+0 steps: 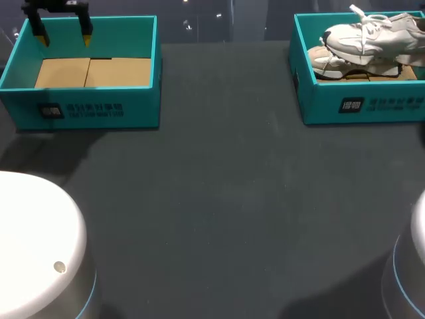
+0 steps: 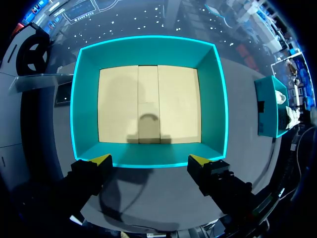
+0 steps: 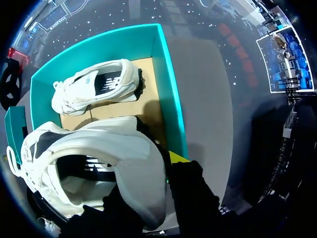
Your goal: Take the shoe out of the shoebox, open the shoe tongue, remove and reinsert the insole, then place the shoe into the shoebox
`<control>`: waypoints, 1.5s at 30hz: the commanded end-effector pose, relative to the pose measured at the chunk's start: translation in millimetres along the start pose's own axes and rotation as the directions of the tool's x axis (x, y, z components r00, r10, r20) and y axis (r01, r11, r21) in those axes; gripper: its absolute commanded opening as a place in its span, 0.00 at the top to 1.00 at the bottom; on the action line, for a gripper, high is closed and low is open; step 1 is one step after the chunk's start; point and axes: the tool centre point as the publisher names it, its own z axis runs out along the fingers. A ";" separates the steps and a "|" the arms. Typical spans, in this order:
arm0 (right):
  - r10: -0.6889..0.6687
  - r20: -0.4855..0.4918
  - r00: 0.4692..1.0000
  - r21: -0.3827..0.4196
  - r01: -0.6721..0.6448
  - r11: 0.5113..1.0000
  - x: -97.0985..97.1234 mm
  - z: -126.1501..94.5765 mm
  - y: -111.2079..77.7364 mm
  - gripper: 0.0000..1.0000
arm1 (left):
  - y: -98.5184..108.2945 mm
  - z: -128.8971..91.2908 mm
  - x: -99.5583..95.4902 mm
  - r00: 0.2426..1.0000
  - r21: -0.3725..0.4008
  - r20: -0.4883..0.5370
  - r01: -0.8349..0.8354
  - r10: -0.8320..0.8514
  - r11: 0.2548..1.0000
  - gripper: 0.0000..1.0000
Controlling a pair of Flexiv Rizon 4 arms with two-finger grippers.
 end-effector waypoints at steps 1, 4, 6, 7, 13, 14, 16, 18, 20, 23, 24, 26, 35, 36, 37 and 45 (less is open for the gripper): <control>-0.002 0.017 1.000 -0.026 0.002 1.000 1.8 -34.3 -18.7 1.00 | -0.1 -0.3 0.0 1.000 -0.001 0.000 0.000 0.000 1.000 0.00; -0.006 0.022 1.000 -0.037 0.006 0.999 4.5 -49.7 -30.9 1.00 | -0.1 -0.3 0.0 1.000 -0.001 0.000 0.000 0.000 1.000 0.00; -0.003 0.035 0.999 -0.051 0.005 0.999 7.2 -59.6 -41.1 1.00 | -0.1 -0.3 0.0 1.000 -0.001 0.000 0.000 0.000 1.000 0.00; -0.005 0.036 0.999 -0.055 0.006 0.998 9.1 -64.7 -47.4 1.00 | -0.1 -0.3 0.0 1.000 -0.001 0.000 0.000 0.000 1.000 0.00; 0.012 0.042 0.999 -0.090 -0.008 0.996 21.6 -89.8 -90.3 1.00 | -0.1 -0.3 0.0 1.000 -0.001 0.000 0.000 0.000 1.000 0.00; 0.009 0.035 0.999 -0.098 -0.006 0.995 24.6 -93.3 -98.5 1.00 | -0.1 -0.3 0.0 1.000 -0.001 0.000 0.000 0.000 1.000 0.00; 0.018 0.044 0.999 -0.106 -0.013 0.994 33.2 -100.0 -116.2 1.00 | -0.1 -0.3 0.0 1.000 -0.001 0.000 0.000 0.000 1.000 0.00; 0.021 0.049 0.999 -0.119 -0.015 0.993 45.1 -107.3 -137.4 1.00 | -0.1 -0.3 0.0 1.000 -0.001 0.000 0.000 0.000 1.000 0.00; 0.015 0.051 0.999 -0.135 -0.008 0.991 55.8 -112.2 -156.3 1.00 | -0.1 -0.3 0.0 1.000 -0.001 0.000 0.000 0.000 1.000 0.00; 0.021 0.059 0.998 -0.154 -0.012 0.988 72.4 -113.9 -182.8 1.00 | -0.1 -0.3 0.0 1.000 -0.001 0.000 0.000 0.000 1.000 0.00; 0.027 0.064 0.998 -0.160 -0.017 0.987 78.5 -113.5 -191.7 1.00 | -0.1 -0.3 0.0 1.000 -0.001 0.000 0.000 0.000 1.000 0.00; 0.027 0.067 0.997 -0.177 -0.015 0.984 90.4 -112.1 -208.3 1.00 | -0.1 -0.3 0.0 1.000 -0.001 0.000 0.000 0.000 1.000 0.00; 0.029 0.078 0.997 -0.201 -0.013 0.979 140.2 -107.3 -276.5 1.00 | -0.1 -0.3 0.0 1.000 -0.001 0.000 0.000 0.000 1.000 0.00; 0.031 0.080 0.996 -0.202 -0.014 0.979 144.8 -106.9 -283.7 1.00 | -0.1 -0.3 0.0 1.000 -0.001 0.000 0.000 0.000 1.000 0.00; 0.034 0.080 0.996 -0.204 -0.017 0.979 149.4 -106.4 -291.4 1.00 | -0.1 -0.3 0.0 1.000 -0.001 0.000 0.000 0.000 1.000 0.00; 0.039 0.071 0.997 -0.224 -0.022 0.974 186.1 -92.9 -344.4 1.00 | -0.1 -0.3 0.0 1.000 -0.001 0.000 0.000 0.000 1.000 0.00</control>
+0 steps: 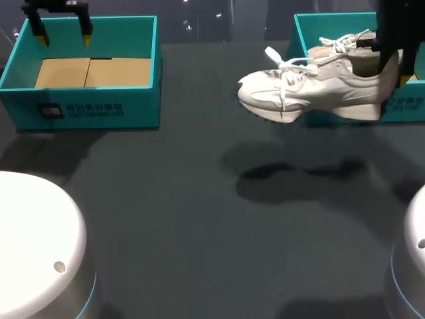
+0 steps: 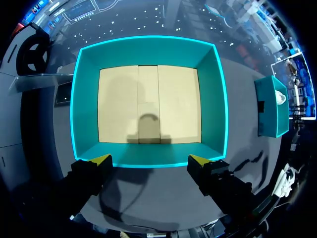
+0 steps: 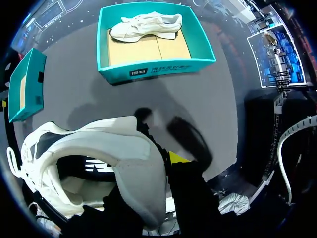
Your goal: Take the shoe out of the shoebox, open the shoe tongue, remove and reinsert the insole, then place the shoe into the shoebox
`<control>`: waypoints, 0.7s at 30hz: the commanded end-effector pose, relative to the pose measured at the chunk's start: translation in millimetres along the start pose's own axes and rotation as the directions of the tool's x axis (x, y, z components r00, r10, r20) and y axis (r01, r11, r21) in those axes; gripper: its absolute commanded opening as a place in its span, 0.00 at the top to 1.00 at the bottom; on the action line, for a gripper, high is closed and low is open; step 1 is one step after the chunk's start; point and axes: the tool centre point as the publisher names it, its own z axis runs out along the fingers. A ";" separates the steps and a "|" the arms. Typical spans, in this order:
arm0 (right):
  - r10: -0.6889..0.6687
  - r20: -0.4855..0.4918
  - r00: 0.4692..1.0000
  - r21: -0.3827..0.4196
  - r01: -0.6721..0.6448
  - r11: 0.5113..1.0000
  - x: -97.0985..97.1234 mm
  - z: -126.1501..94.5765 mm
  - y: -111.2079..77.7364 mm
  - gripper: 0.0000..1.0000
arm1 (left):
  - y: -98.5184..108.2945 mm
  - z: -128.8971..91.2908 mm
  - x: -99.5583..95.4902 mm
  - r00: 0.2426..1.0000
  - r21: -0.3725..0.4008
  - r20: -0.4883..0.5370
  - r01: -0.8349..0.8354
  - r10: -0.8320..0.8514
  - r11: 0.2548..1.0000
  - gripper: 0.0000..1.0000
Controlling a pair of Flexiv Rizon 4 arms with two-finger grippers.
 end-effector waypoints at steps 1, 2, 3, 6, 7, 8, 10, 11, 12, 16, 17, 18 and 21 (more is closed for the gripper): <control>0.010 -0.012 1.000 -0.226 -0.012 0.974 16.3 10.0 -45.8 1.00 | -0.1 -0.3 0.0 1.000 0.000 0.000 0.000 0.000 1.000 0.00; 0.011 -0.018 1.000 -0.221 -0.015 0.975 20.9 12.5 -49.9 1.00 | -0.1 -0.3 0.0 1.000 0.000 0.000 0.000 0.000 1.000 0.00; 0.014 -0.016 1.000 -0.213 -0.017 0.977 25.4 15.1 -53.3 1.00 | -0.1 -0.3 0.0 1.000 0.000 0.000 0.000 0.000 1.000 0.00; 0.008 -0.013 1.000 -0.189 -0.010 0.982 39.6 22.0 -61.1 1.00 | -0.1 -0.3 0.0 1.000 0.000 0.000 0.000 0.000 1.000 0.00; -0.008 -0.012 1.000 -0.172 0.006 0.985 44.8 24.8 -61.4 1.00 | -0.1 -0.3 0.0 1.000 0.000 0.000 0.000 0.000 1.000 0.00; -0.031 -0.018 0.999 -0.147 0.028 0.989 50.1 27.8 -59.7 1.00 | -0.1 -0.3 0.0 1.000 0.000 0.000 0.000 0.000 1.000 0.00; -0.031 -0.018 0.999 -0.147 0.028 0.989 50.1 27.8 -59.7 1.00 | -0.1 -0.3 0.0 1.000 0.000 0.000 0.000 0.000 1.000 0.00; -0.031 -0.018 0.999 -0.147 0.028 0.989 50.1 27.8 -59.7 1.00 | -0.1 -0.3 0.0 1.000 0.000 0.000 0.000 0.000 1.000 0.00; -0.031 -0.018 0.999 -0.147 0.028 0.989 50.1 27.8 -59.7 1.00 | -0.1 -0.3 0.0 1.000 0.000 0.000 0.000 0.000 1.000 0.00; -0.031 -0.018 0.999 -0.147 0.028 0.989 50.1 27.8 -59.7 1.00 | -0.1 -0.3 0.0 1.000 0.000 0.000 0.000 0.000 1.000 0.00; -0.031 -0.018 0.999 -0.147 0.028 0.989 50.1 27.8 -59.7 1.00 | -0.1 -0.3 0.0 1.000 0.000 0.000 0.000 0.000 1.000 0.00; -0.031 -0.018 0.999 -0.147 0.028 0.989 50.1 27.8 -59.7 1.00 | -0.1 -0.3 0.0 1.000 0.000 0.000 0.000 0.000 1.000 0.00; -0.031 -0.018 0.999 -0.147 0.028 0.989 50.1 27.8 -59.7 1.00 | -0.1 -0.3 0.0 1.000 0.000 0.000 0.000 0.000 1.000 0.00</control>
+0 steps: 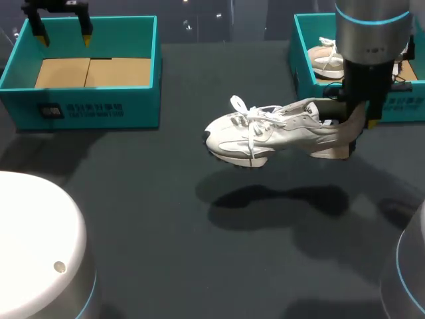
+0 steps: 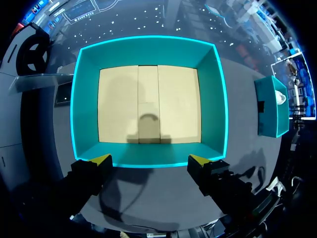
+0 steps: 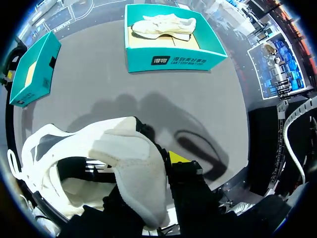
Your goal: Take the shoe out of the shoebox, open the shoe tongue, remove and reinsert the insole, then place the shoe into the shoebox
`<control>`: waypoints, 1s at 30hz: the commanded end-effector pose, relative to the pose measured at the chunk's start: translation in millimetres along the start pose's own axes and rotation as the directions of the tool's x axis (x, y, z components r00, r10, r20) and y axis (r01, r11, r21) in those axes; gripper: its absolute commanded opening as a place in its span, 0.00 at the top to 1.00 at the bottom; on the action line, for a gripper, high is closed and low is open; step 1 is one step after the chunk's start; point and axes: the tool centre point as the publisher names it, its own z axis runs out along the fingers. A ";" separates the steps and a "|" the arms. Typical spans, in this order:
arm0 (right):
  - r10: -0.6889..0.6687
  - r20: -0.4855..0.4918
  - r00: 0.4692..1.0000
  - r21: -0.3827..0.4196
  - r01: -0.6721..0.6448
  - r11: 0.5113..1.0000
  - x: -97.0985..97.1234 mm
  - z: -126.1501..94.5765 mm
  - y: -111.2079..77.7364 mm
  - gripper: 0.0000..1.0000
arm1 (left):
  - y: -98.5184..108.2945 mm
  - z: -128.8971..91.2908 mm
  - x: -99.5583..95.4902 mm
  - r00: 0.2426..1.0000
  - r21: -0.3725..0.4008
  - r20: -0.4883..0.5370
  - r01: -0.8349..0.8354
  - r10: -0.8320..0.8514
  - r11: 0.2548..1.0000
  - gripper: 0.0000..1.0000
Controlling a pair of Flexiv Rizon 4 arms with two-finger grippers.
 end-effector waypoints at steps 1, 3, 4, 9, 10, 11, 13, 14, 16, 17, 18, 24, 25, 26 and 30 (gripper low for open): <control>-0.001 -0.003 1.000 0.002 0.001 1.000 -1.1 -0.7 0.9 1.00 | -0.1 -0.3 0.0 1.000 -0.001 0.001 0.000 0.000 1.000 0.00; 0.004 0.046 0.999 0.003 -0.004 1.000 12.1 5.4 -8.3 1.00 | -0.1 -0.3 0.0 1.000 -0.001 0.001 0.000 0.000 1.000 0.00; 0.007 0.048 0.999 -0.004 -0.007 1.000 19.0 9.2 -13.8 1.00 | -0.1 -0.3 0.0 1.000 -0.001 0.001 0.000 0.000 1.000 0.00; 0.001 0.068 0.998 -0.014 0.000 1.000 47.4 28.1 -35.6 1.00 | -0.1 -0.3 0.0 1.000 -0.001 0.001 0.000 0.000 1.000 0.00; 0.001 0.068 0.998 -0.015 0.000 1.000 53.5 32.2 -40.4 1.00 | -0.1 -0.3 0.0 1.000 -0.001 0.001 0.000 0.000 1.000 0.00; 0.000 0.067 0.998 -0.017 0.001 1.000 58.7 35.7 -44.7 1.00 | -0.1 -0.3 0.0 1.000 -0.001 0.001 0.000 0.000 1.000 0.00; 0.002 0.074 0.997 -0.017 -0.001 1.000 69.1 42.9 -52.1 1.00 | -0.1 -0.3 0.0 1.000 -0.001 0.001 0.000 0.000 1.000 0.00; -0.004 0.078 0.997 -0.023 0.005 1.000 74.6 45.9 -55.7 1.00 | -0.1 -0.3 0.0 1.000 -0.001 0.001 0.000 0.000 1.000 0.00; -0.008 0.085 0.996 -0.023 0.010 1.000 83.3 53.0 -60.5 1.00 | -0.1 -0.3 0.0 1.000 -0.001 0.001 0.000 0.000 1.000 0.00; -0.010 0.090 0.996 -0.023 0.012 1.000 86.8 56.1 -62.4 1.00 | -0.1 -0.3 0.0 1.000 -0.001 0.001 0.000 0.000 1.000 0.00; -0.012 0.082 0.997 -0.030 0.014 0.999 89.5 58.6 -64.1 1.00 | -0.1 -0.3 0.0 1.000 -0.001 0.001 0.000 0.000 1.000 0.00; -0.010 0.084 0.996 -0.018 0.012 1.000 101.2 85.0 -67.9 1.00 | -0.1 -0.3 0.0 1.000 -0.001 0.001 0.000 0.000 1.000 0.00; -0.010 0.080 0.997 -0.018 0.012 1.000 102.1 89.7 -67.6 1.00 | -0.1 -0.3 0.0 1.000 -0.001 0.001 0.000 0.000 1.000 0.00; -0.008 0.098 0.995 -0.020 0.010 1.000 103.3 93.9 -67.6 1.00 | -0.1 -0.3 0.0 1.000 -0.001 0.001 0.000 0.000 1.000 0.00; -0.014 0.096 0.995 -0.011 0.015 1.000 107.0 111.9 -66.2 1.00 | -0.1 -0.3 0.0 1.000 -0.001 0.001 0.000 0.000 1.000 0.00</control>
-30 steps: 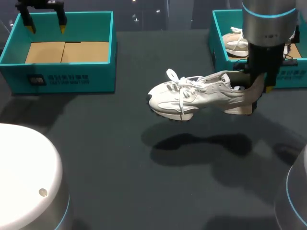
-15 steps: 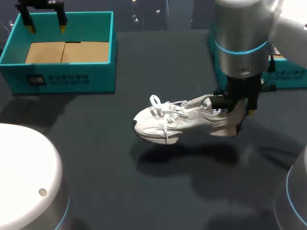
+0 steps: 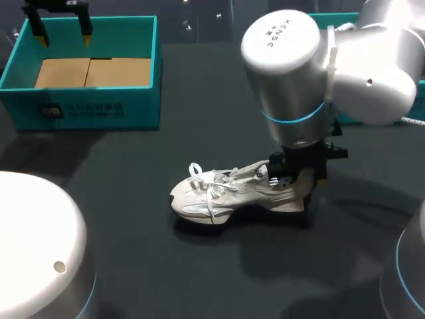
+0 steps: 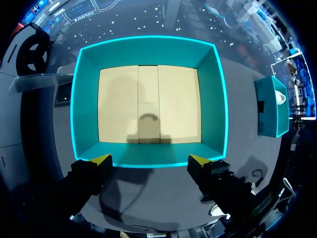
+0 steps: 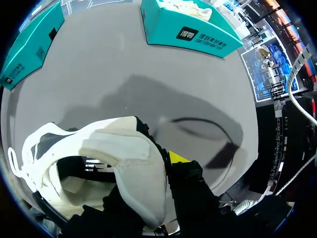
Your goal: Take the shoe out of the shoebox, open the shoe tongue, remove and reinsert the insole, then place the shoe into the shoebox
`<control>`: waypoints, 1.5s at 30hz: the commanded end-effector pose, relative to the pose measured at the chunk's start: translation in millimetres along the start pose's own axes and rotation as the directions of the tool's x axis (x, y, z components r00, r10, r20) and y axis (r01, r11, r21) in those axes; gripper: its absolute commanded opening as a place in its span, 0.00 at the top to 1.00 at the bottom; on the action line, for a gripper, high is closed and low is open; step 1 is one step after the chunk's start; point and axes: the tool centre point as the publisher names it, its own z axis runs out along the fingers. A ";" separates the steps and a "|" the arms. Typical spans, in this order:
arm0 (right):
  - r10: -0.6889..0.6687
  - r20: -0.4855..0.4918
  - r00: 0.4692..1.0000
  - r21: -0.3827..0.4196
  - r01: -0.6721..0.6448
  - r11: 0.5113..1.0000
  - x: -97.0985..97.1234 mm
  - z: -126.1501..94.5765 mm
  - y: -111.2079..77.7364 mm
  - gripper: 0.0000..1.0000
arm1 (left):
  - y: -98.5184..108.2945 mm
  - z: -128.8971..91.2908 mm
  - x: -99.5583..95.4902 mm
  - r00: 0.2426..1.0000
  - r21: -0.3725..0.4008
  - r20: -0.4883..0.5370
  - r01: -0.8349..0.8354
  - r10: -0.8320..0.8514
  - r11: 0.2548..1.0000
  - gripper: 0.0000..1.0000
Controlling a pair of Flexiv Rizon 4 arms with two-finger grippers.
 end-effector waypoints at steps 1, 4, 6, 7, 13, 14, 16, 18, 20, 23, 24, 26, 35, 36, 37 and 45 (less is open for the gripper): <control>-0.008 -0.002 1.000 0.011 0.008 1.000 18.2 23.5 3.3 1.00 | -0.1 -0.4 -0.1 1.000 -0.001 0.000 0.000 0.000 1.000 0.00; -0.017 -0.008 1.000 0.008 0.017 1.000 21.0 33.7 4.4 1.00 | -0.1 -0.4 -0.1 1.000 -0.001 0.000 0.000 0.000 1.000 0.00; -0.018 -0.007 1.000 0.011 0.018 1.000 22.0 39.7 5.4 1.00 | -0.1 -0.4 -0.1 1.000 -0.001 0.000 0.000 0.000 1.000 0.00; -0.019 -0.008 1.000 0.012 0.019 1.000 22.4 41.8 5.5 1.00 | -0.1 -0.4 -0.1 1.000 -0.001 0.000 0.000 0.000 1.000 0.00; -0.024 -0.019 1.000 0.011 0.024 1.000 23.7 53.2 5.3 1.00 | -0.1 -0.4 -0.1 1.000 -0.001 0.000 0.000 0.000 1.000 0.00; -0.024 -0.020 1.000 0.011 0.024 1.000 23.6 54.6 4.8 1.00 | -0.1 -0.4 -0.1 1.000 -0.001 0.000 0.000 0.000 1.000 0.00; -0.023 -0.022 1.000 0.013 0.023 1.000 24.2 57.2 3.6 1.00 | -0.1 -0.4 -0.1 1.000 -0.001 0.000 0.000 0.000 1.000 0.00; -0.022 -0.026 0.999 0.017 0.023 1.000 25.1 59.7 2.3 1.00 | -0.1 -0.4 -0.1 1.000 -0.001 0.000 0.000 0.000 1.000 0.00; -0.022 -0.028 0.999 0.019 0.023 1.000 26.5 62.4 0.9 1.00 | -0.1 -0.4 -0.1 1.000 -0.001 0.000 0.000 0.000 1.000 0.00; -0.026 -0.026 0.999 0.024 0.026 0.999 28.4 64.7 -0.7 1.00 | -0.1 -0.4 -0.1 1.000 -0.001 0.000 0.000 0.000 1.000 0.00; -0.026 -0.025 0.999 0.026 0.027 0.999 28.7 65.5 -1.0 1.00 | -0.1 -0.4 -0.1 1.000 -0.001 0.000 0.000 0.000 1.000 0.00; -0.025 -0.026 0.999 0.031 0.026 0.999 28.9 67.0 -1.6 1.00 | -0.1 -0.4 -0.1 1.000 -0.001 0.000 0.000 0.000 1.000 0.00; -0.022 -0.013 1.000 0.077 0.023 0.997 31.3 75.7 -5.1 0.99 | -0.1 -0.4 -0.1 1.000 -0.001 0.000 0.000 0.000 1.000 0.00; -0.022 -0.016 1.000 0.082 0.024 0.996 31.6 76.2 -5.6 0.87 | -0.1 -0.4 -0.1 1.000 -0.001 0.000 0.000 0.000 1.000 0.00; -0.022 -0.019 1.000 0.084 0.023 0.996 31.8 77.0 -6.0 0.72 | -0.1 -0.4 -0.1 1.000 -0.001 0.000 0.000 0.000 1.000 0.00; -0.018 -0.062 0.998 0.085 0.023 0.996 28.7 66.7 -8.0 0.00 | -0.1 -0.4 -0.1 1.000 -0.001 0.000 0.000 0.000 1.000 0.00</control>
